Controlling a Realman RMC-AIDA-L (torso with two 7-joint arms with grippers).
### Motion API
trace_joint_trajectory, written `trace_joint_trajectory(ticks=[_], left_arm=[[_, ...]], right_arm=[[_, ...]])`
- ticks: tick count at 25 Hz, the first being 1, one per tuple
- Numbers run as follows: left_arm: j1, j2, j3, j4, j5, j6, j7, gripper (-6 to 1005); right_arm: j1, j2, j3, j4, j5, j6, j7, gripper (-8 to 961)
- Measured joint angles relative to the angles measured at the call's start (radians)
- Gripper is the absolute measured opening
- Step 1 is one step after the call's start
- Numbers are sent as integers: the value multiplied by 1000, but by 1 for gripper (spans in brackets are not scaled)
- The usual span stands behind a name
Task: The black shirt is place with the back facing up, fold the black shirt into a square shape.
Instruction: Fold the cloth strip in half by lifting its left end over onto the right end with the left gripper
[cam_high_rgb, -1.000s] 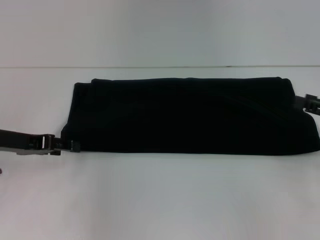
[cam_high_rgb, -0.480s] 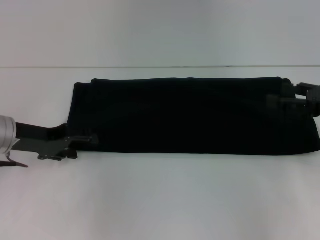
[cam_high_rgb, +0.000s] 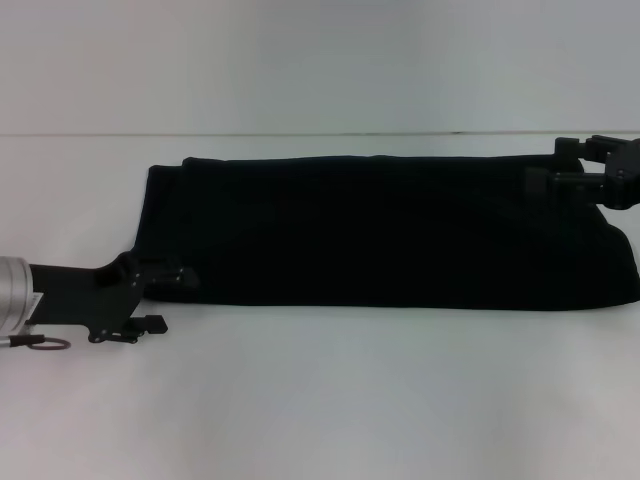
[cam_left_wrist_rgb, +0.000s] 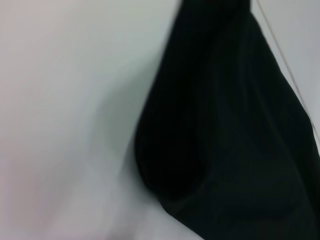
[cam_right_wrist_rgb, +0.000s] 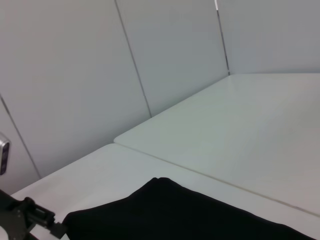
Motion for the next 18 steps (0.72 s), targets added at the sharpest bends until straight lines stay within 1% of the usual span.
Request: trace_joint_trajectory(ticks=[8,18], left_arm=[[14,0,-52,-26,-4,-64,-88,829],[4,1,-63,-44,-6,-125,-110,828]], right_arm=[[6,10,-6,0,0,-3,-15,930],[6,16,-11,4,5,5,-31,930]])
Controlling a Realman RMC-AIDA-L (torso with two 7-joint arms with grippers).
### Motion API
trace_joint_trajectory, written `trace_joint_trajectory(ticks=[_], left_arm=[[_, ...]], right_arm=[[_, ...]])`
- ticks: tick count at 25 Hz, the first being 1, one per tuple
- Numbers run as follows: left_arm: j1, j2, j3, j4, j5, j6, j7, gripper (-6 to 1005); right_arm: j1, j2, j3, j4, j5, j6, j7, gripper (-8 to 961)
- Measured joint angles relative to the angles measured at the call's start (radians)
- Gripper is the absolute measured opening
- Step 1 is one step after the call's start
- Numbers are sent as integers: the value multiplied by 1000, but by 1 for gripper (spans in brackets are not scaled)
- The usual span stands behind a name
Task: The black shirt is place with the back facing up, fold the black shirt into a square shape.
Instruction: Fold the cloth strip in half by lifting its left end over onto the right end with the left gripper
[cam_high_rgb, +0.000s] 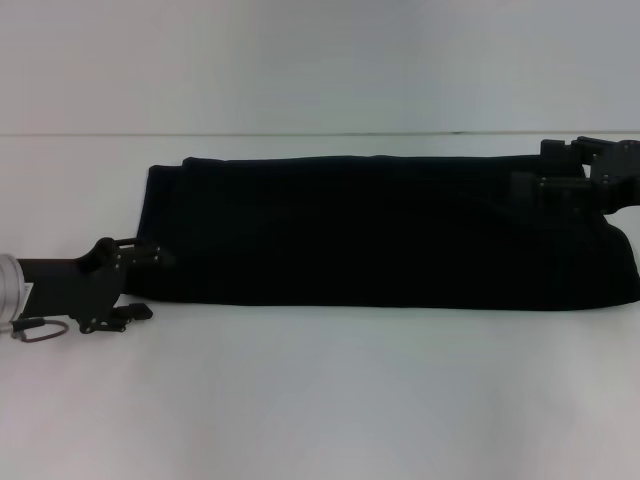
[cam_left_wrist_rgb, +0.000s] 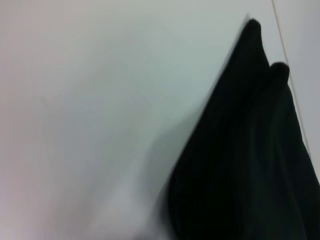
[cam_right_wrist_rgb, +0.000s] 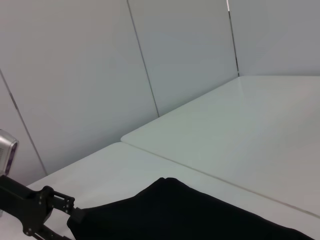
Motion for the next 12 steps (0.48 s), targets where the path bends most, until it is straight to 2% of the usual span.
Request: trace_joint_trajectory(ticks=[12], left_arm=[[-7,0,3,-2,-3,-44,15,825]], right_arm=[[0,2,4,-3,6,-1,-5,929]])
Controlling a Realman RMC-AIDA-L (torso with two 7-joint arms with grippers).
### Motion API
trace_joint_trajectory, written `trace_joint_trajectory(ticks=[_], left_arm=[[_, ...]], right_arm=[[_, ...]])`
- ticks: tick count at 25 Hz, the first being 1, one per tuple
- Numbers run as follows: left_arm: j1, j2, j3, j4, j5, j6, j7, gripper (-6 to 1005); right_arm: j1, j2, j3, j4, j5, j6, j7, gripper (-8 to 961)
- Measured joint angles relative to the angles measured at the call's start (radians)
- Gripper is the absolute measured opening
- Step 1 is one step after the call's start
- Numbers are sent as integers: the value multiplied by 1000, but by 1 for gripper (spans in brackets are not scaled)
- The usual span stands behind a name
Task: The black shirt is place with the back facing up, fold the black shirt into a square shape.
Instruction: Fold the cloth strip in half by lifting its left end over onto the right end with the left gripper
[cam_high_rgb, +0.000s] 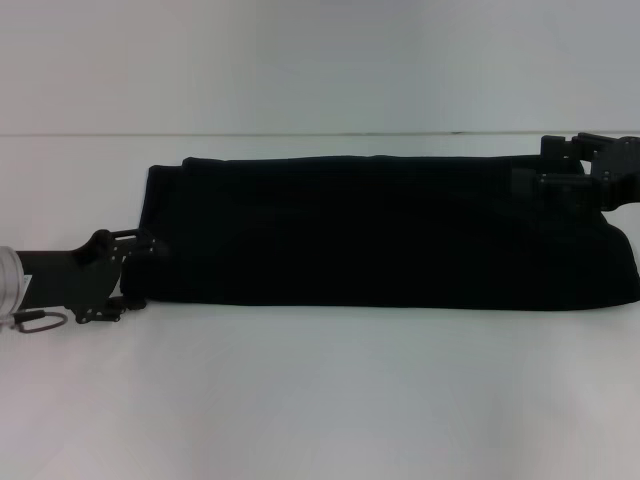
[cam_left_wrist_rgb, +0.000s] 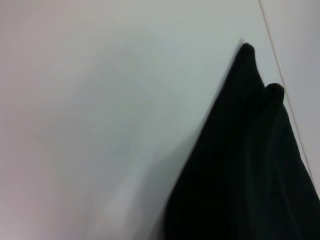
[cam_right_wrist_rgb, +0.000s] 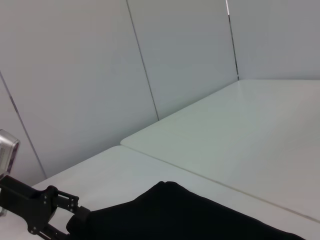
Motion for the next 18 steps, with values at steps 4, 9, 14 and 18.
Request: trace_joint_trajectory(ticks=[4,9,14,18], left_arm=[[-11,3,0,-5,0,-11,21,824],[-20,5,3,-5,0,-26,38,823],[-21,5,7,-6,0,-31,50,822],[-23,7,9,-6,3,-35,100,795]], right_arm=[[0,0,3,2,0,-1,-4,929],[1,0,4,2,0,-1,-4,928],[3,0,5,2,0,0,-4,928],[5,0,5,2,0,1,-4,928]])
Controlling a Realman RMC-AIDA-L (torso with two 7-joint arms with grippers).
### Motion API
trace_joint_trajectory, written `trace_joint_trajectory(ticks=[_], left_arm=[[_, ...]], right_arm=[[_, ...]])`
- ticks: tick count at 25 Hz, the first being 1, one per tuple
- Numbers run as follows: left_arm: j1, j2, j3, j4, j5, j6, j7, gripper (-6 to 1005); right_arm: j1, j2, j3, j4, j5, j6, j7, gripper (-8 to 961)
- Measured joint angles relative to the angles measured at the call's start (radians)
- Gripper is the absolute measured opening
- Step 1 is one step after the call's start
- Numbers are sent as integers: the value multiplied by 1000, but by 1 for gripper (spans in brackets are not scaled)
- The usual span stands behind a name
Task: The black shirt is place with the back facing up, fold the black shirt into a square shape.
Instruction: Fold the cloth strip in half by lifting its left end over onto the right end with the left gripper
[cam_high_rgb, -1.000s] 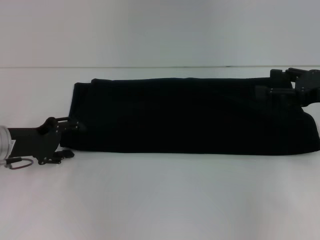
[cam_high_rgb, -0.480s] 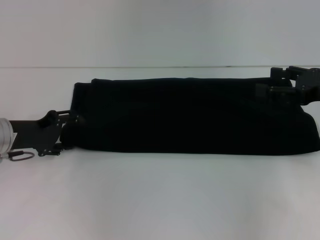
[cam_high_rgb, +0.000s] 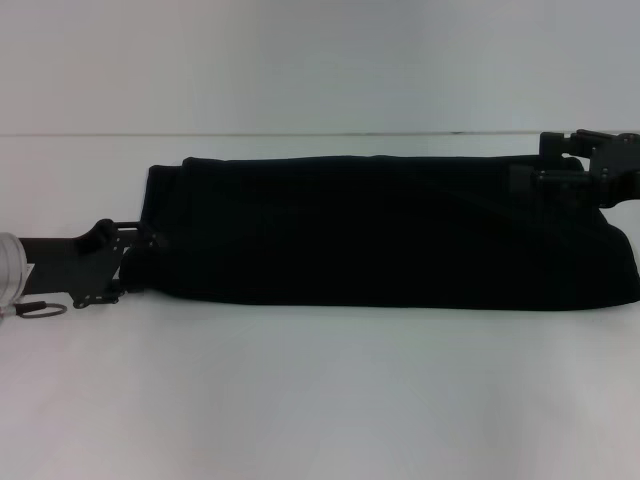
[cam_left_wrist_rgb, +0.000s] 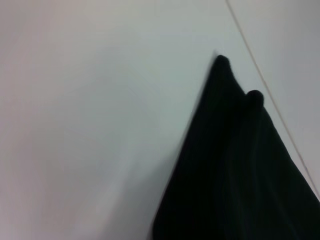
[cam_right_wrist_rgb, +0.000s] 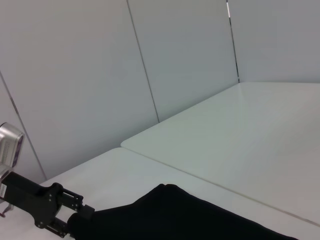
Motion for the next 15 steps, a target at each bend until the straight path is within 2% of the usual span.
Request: trace_joint_trajectory(ticks=[4,11,15], left_arm=[[0,0,-2,-1,-3,-9,30,690],[1,2,1,-21,5,-24,32,442],[5,2,1,-24,6,-29,35,347]], right_arm=[[1,1,0,-1,0,0,0,928],[2,7,0,-2,0,4,-10,927],[3,9,0,-1,0,11,-14,927]])
